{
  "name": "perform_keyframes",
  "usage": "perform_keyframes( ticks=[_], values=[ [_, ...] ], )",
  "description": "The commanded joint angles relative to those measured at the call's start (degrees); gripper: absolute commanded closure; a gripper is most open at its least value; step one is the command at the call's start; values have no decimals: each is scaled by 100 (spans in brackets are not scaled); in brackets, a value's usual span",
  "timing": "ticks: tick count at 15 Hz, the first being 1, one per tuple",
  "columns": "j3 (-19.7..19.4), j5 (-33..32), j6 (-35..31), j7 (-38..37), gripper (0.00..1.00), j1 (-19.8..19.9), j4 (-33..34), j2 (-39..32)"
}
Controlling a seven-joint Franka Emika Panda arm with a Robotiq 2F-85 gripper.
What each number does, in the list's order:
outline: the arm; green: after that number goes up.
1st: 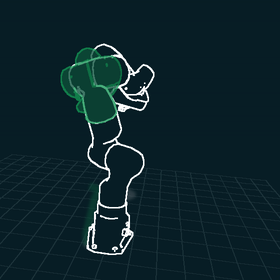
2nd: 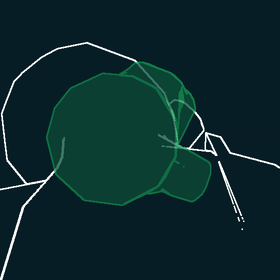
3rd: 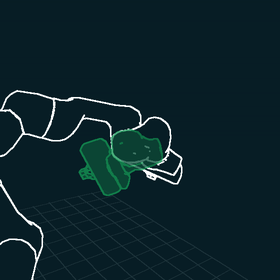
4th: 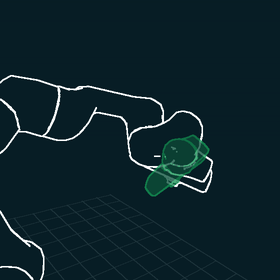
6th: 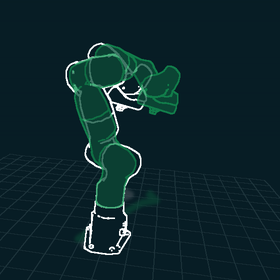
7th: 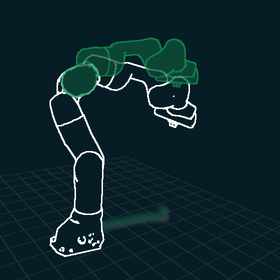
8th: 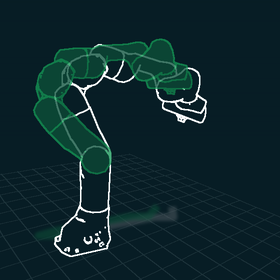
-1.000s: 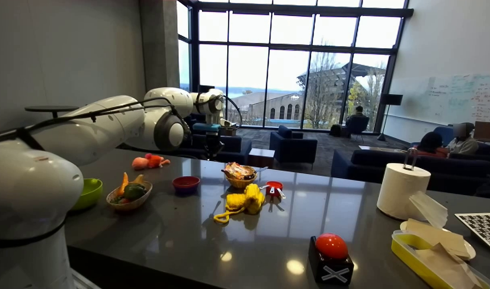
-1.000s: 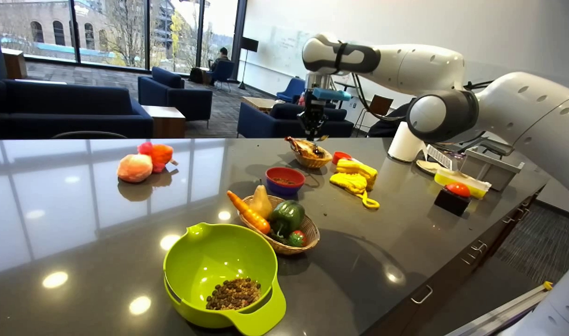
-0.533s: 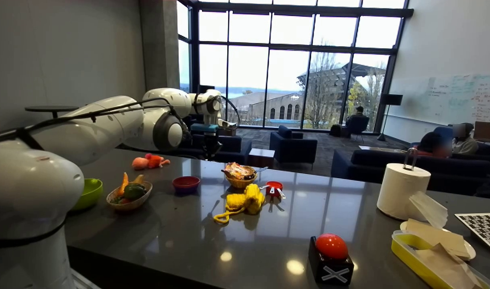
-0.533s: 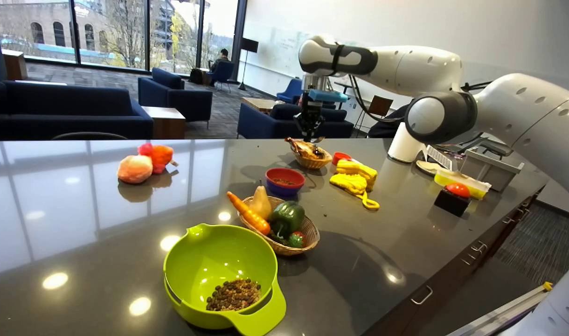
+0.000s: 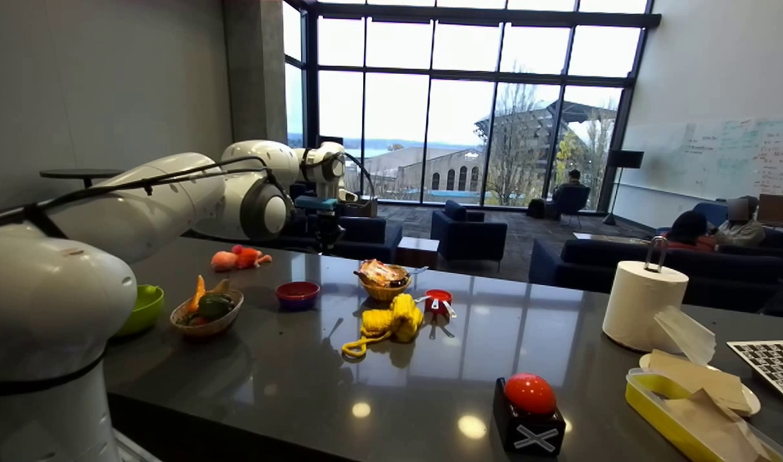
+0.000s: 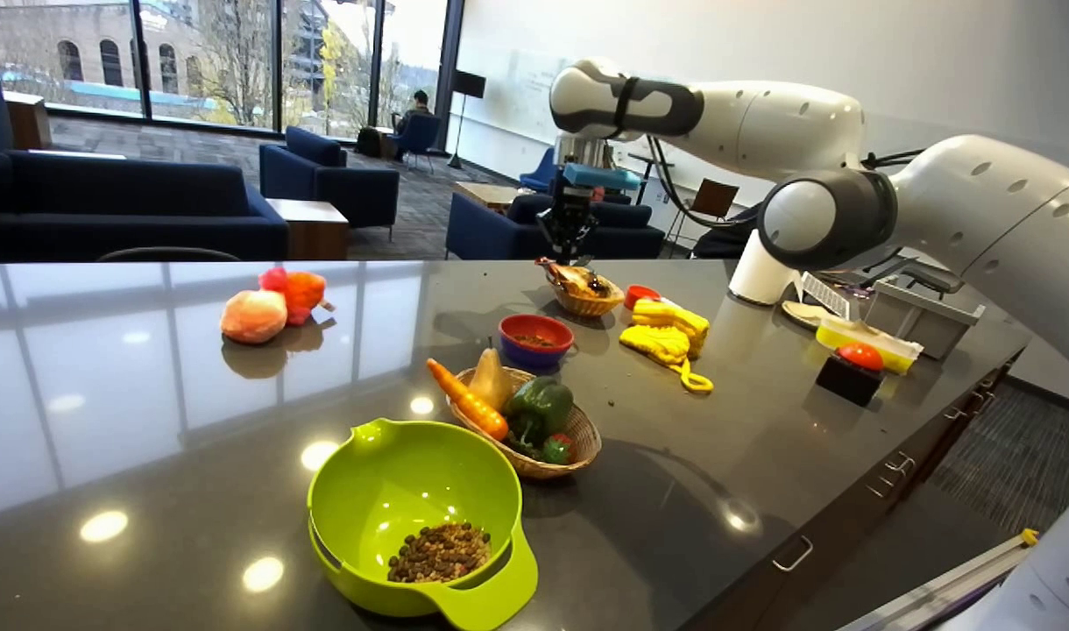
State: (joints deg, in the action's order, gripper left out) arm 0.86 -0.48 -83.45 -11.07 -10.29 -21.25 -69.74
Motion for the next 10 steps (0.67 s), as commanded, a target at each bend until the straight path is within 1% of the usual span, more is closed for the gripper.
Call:
perform_keyframes(
  ticks=[1, 2, 3, 10],
  values=[
    [129, 161, 322, -3, 98, -43, -90, 179],
    [177, 186, 560, 46, 98, -56, 82, 99],
    [204, 225, 634, 76, 98, -79, -163, 264],
    [568, 613, 1960, 246, 98, -135, -186, 504]
  ],
)
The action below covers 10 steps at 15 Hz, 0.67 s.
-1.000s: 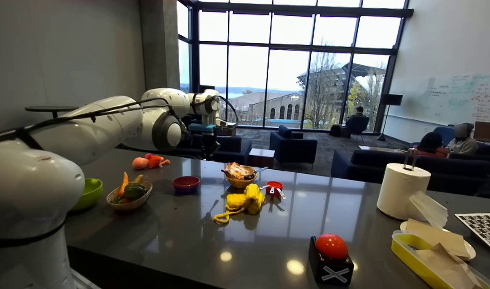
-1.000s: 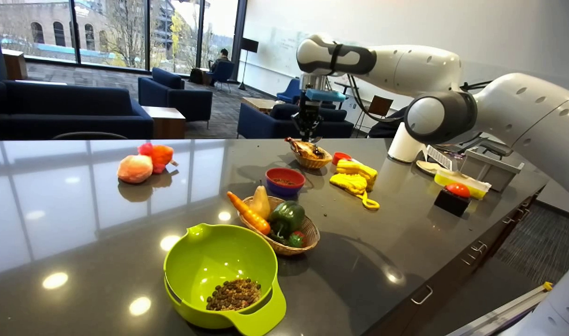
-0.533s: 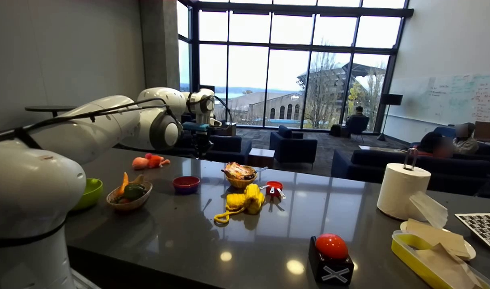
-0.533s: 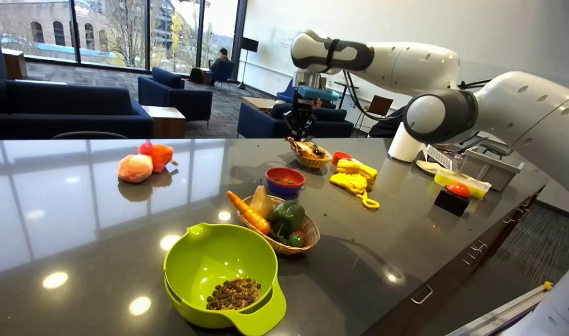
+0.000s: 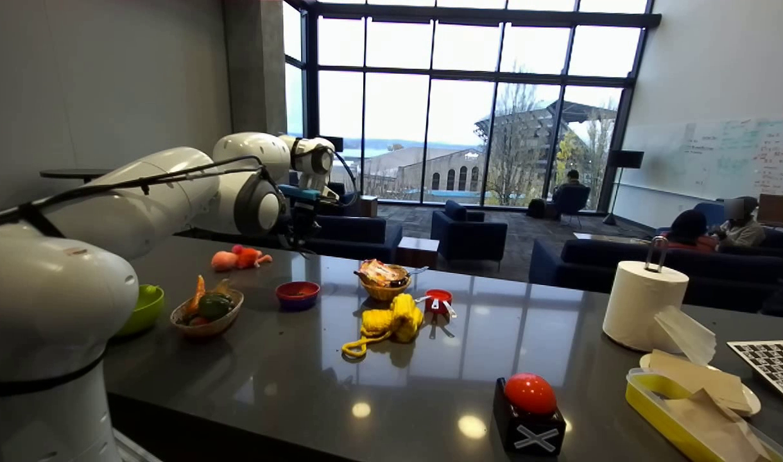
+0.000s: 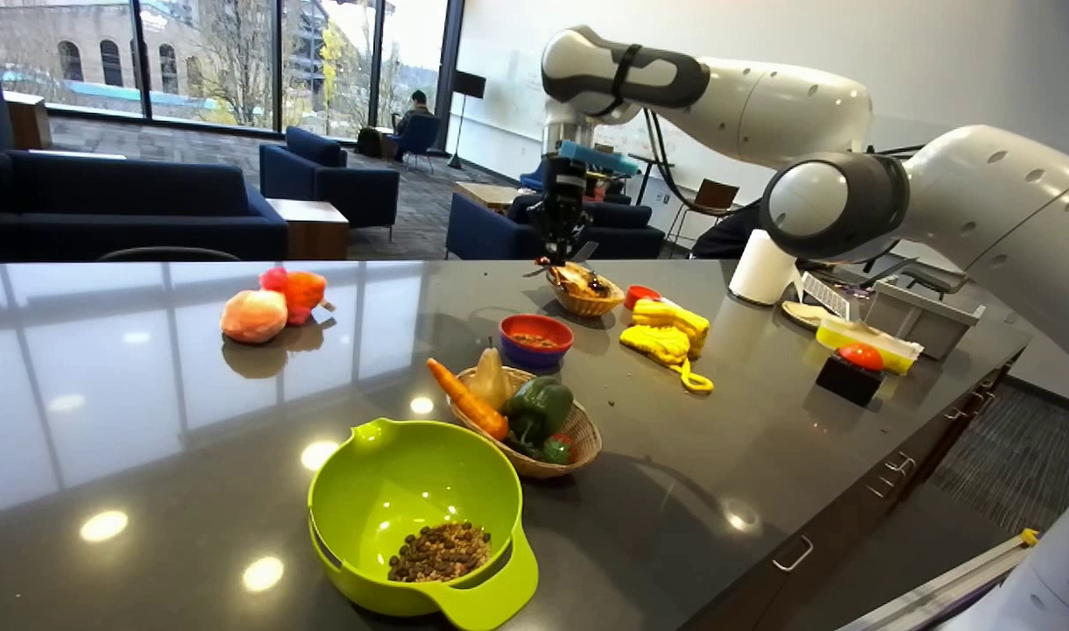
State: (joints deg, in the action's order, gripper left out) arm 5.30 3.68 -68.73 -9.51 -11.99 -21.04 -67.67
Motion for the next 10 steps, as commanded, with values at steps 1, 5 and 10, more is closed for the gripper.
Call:
perform_keyframes(
  ticks=[1, 5, 10],
  values=[
    [171, 257, 669, 123, 98, 37, -209, 338],
    [325, 477, 1436, 290, 98, 53, -233, 485],
    [291, 439, 2034, 562, 98, 59, -181, 555]
  ],
)
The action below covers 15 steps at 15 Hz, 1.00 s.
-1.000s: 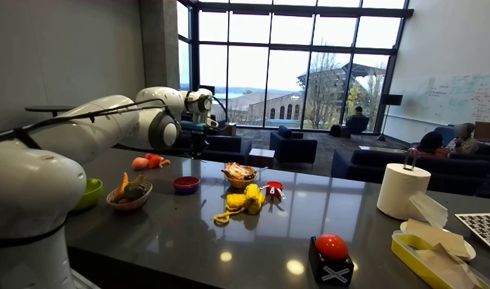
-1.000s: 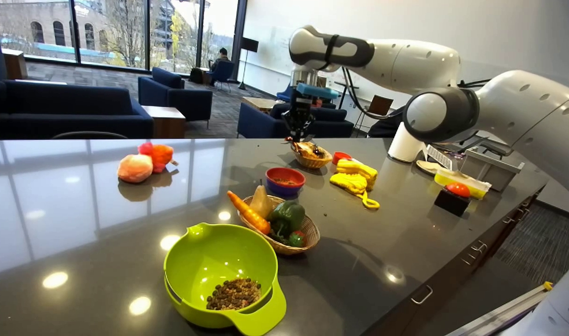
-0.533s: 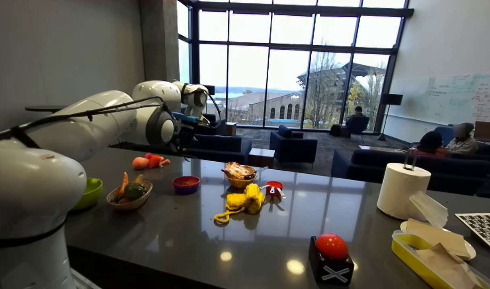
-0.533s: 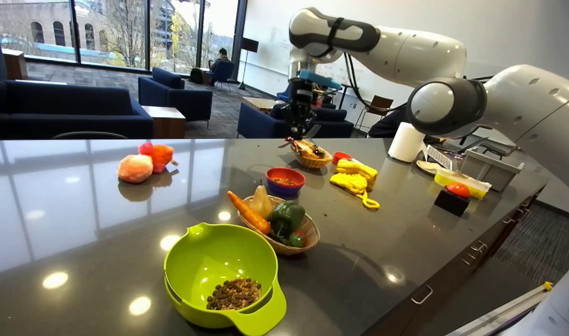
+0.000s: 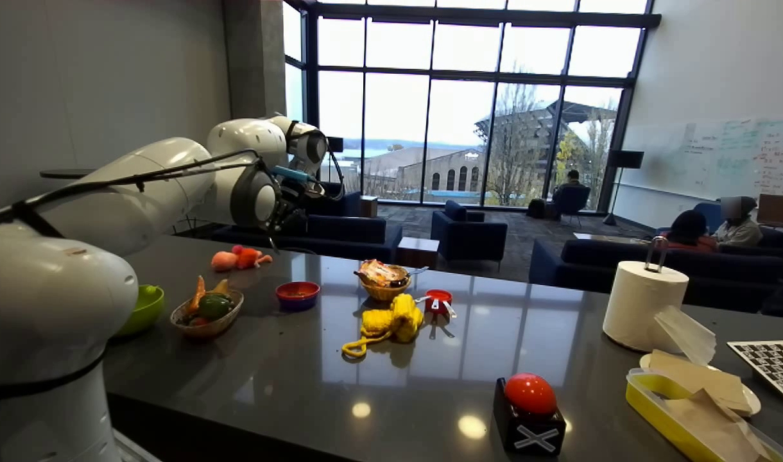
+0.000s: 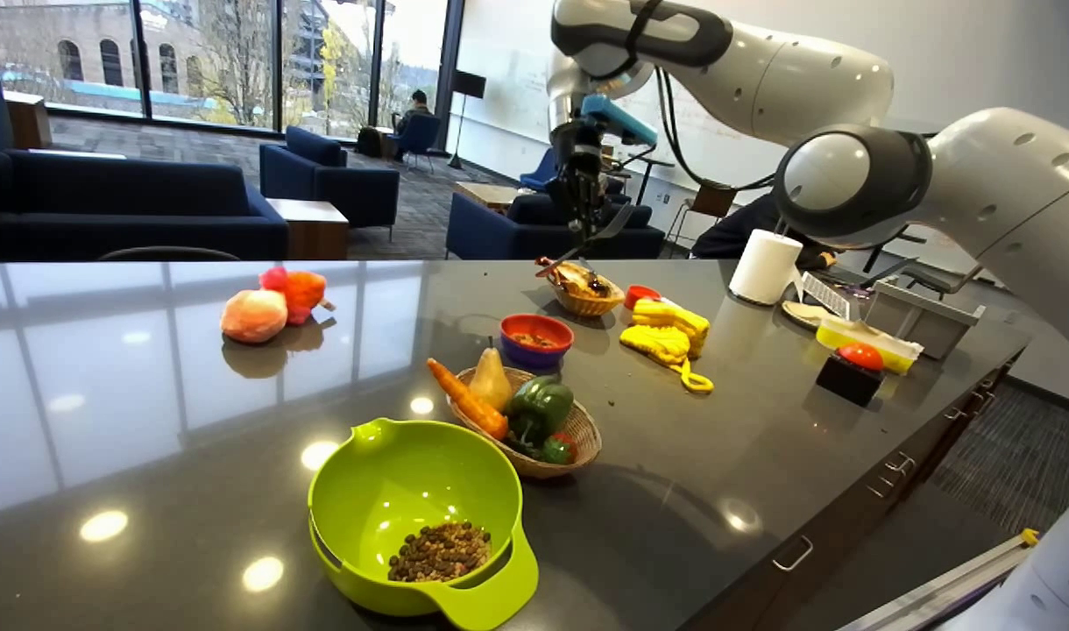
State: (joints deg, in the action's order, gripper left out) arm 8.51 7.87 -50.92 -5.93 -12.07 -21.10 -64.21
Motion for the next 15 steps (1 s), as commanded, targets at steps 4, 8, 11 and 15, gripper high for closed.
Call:
perform_keyframes(
  ticks=[4, 8, 11, 15],
  values=[
    [-203, -256, 285, 656, 98, 65, -150, 173],
    [-330, -561, 420, 1330, 98, 114, 33, -8],
    [-424, -840, 281, 1954, 98, 166, 78, -90],
    [-350, -826, -91, 2532, 98, 311, -72, -116]
  ],
)
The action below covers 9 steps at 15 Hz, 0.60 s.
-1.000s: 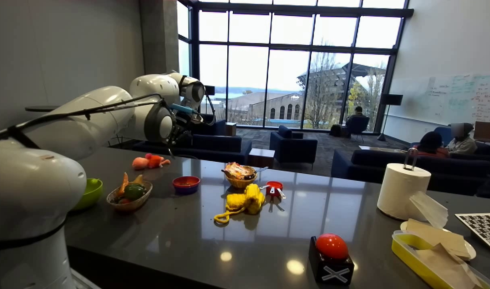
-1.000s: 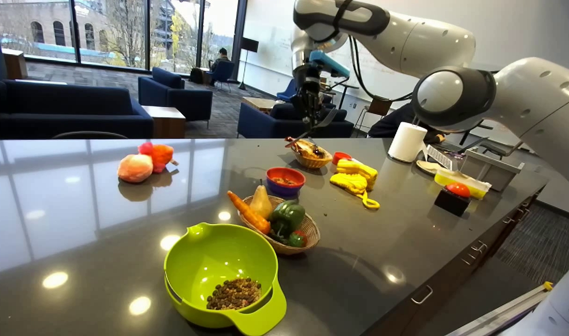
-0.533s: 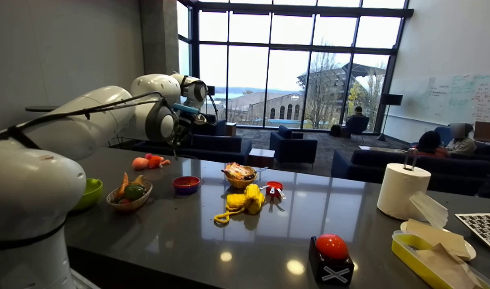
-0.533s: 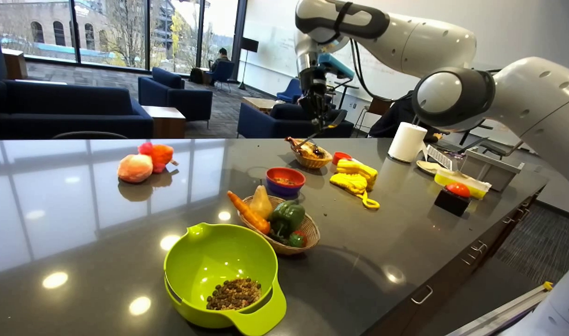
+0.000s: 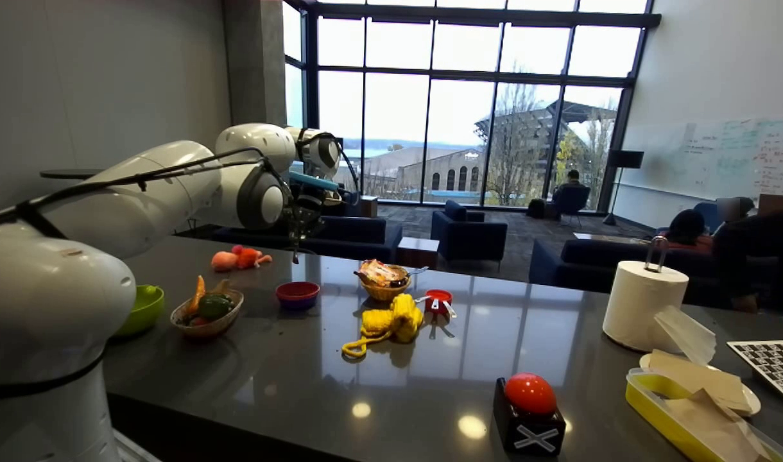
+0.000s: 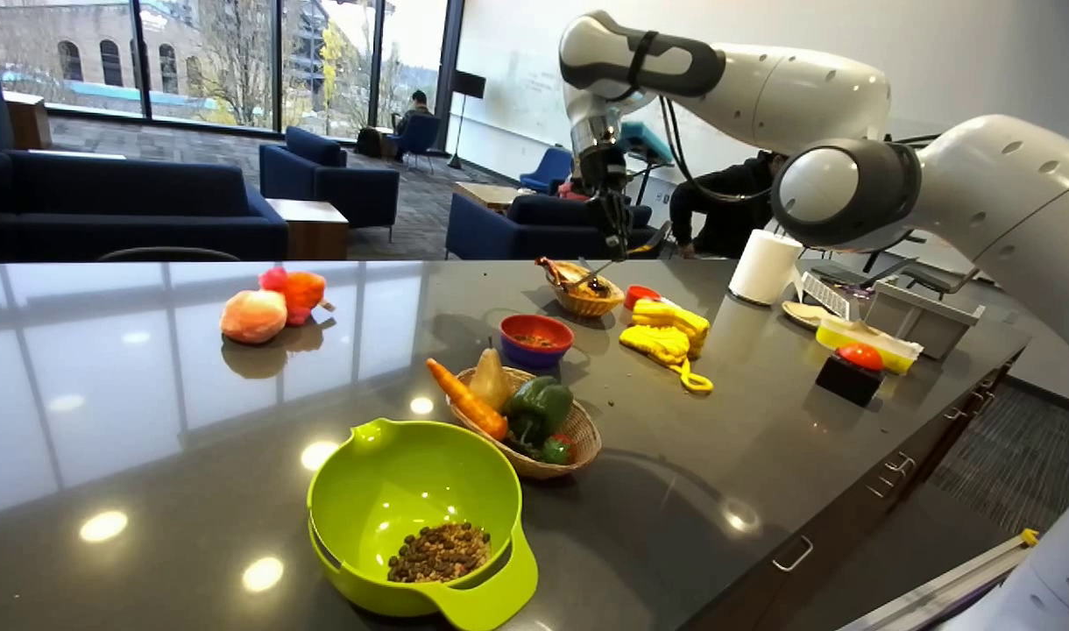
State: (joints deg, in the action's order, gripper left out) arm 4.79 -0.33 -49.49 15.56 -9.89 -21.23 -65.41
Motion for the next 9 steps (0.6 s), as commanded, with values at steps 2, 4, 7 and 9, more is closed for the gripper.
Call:
perform_keyframes(
  ticks=[2, 4, 7, 9],
  values=[
    [38, -4, -357, 578, 98, 124, 267, -274],
    [46, 22, -701, 727, 98, 157, -128, -170],
    [50, 14, -706, 918, 98, 141, 260, -589],
    [46, 2, -837, 1074, 98, 147, 57, -644]
  ],
)
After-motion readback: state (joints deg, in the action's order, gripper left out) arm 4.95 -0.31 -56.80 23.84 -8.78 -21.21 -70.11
